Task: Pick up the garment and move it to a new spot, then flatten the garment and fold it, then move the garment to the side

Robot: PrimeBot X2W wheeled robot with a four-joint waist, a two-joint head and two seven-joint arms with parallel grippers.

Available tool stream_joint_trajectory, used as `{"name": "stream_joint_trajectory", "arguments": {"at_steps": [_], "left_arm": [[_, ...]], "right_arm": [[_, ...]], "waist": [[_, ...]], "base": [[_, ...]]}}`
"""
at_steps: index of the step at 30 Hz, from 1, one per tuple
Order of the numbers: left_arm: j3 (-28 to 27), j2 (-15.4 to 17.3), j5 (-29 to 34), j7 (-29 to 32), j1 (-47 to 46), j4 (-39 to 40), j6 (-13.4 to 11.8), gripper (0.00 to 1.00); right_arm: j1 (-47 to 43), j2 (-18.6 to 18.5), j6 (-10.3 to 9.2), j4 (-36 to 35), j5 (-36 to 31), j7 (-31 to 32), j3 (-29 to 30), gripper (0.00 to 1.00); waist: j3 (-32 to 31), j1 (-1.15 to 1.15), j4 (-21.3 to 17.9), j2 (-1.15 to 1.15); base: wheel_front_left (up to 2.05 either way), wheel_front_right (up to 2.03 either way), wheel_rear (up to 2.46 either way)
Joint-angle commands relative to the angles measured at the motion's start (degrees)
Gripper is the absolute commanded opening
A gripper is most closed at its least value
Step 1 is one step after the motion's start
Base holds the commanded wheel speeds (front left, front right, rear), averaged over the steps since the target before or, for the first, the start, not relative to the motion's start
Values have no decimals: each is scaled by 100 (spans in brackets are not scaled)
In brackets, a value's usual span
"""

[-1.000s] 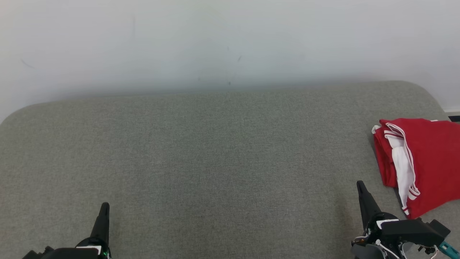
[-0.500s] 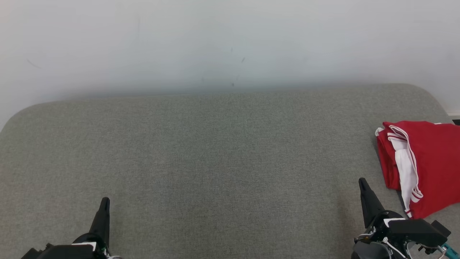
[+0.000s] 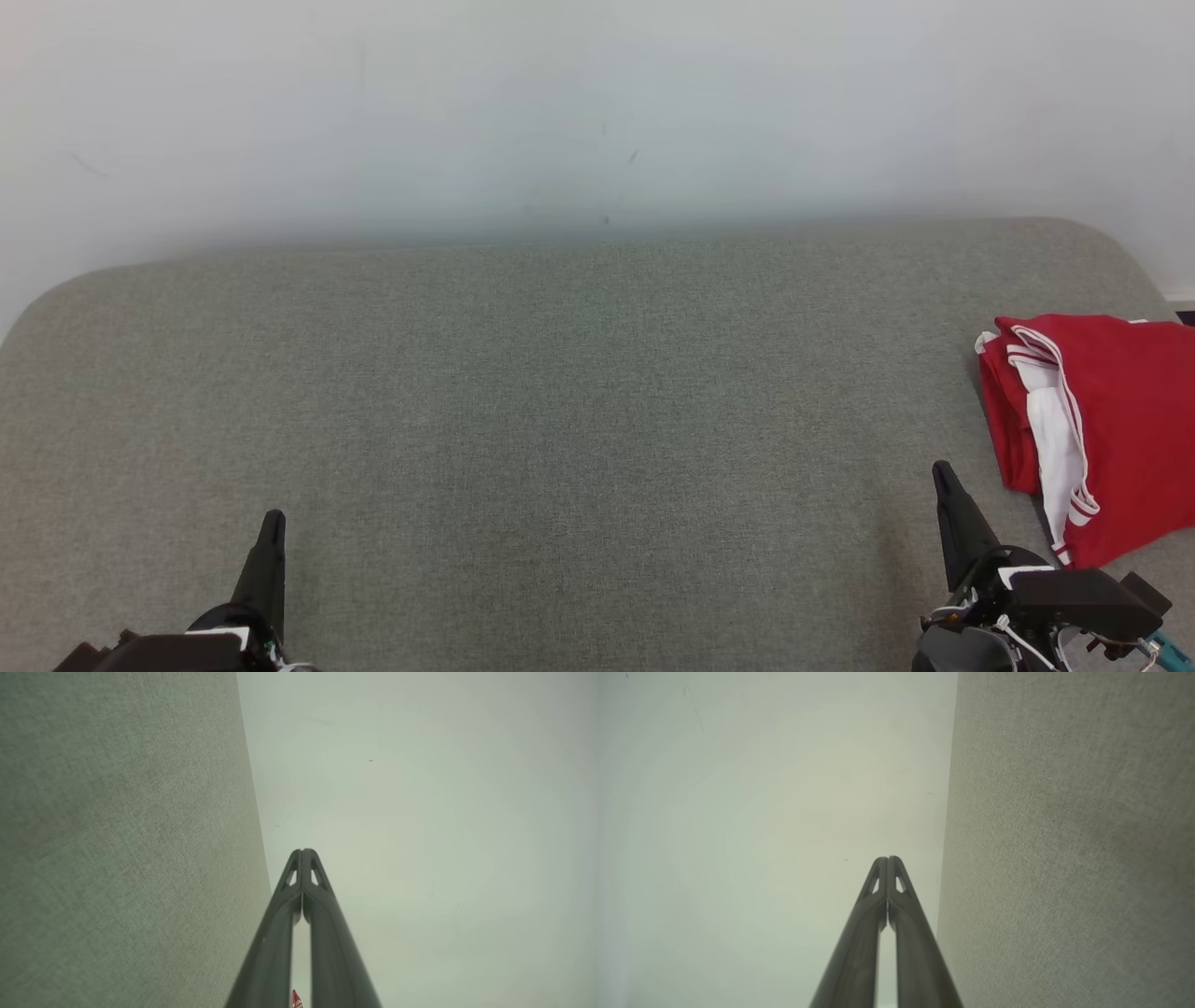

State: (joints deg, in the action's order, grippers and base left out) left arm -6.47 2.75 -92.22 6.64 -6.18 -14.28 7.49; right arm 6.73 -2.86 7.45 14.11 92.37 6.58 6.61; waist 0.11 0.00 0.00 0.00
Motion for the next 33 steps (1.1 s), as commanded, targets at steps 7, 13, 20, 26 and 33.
{"name": "stream_joint_trajectory", "arguments": {"at_steps": [7,13,20,26,33], "left_arm": [[-21,24,-32,6,-49,19,7,0],[-21,24,-32,5,-49,19,6,0],[-21,24,-32,5,-49,19,6,0],[-21,24,-33,5,-49,20,6,0],[-20,24,-33,5,-49,20,6,0]], "right_arm": [[-69,-3,6,-13,5,18,3,0],[-69,-3,6,-13,5,17,3,0],[-69,-3,6,-13,5,17,3,0],[-69,-3,6,-13,5,17,3,0],[-69,-3,6,-13,5,17,3,0]], "waist": [[0,0,0,0],[0,0,0,0],[0,0,0,0],[0,0,0,0],[0,0,0,0]], "base": [[0,0,0],[0,0,0],[0,0,0],[0,0,0],[0,0,0]]}}
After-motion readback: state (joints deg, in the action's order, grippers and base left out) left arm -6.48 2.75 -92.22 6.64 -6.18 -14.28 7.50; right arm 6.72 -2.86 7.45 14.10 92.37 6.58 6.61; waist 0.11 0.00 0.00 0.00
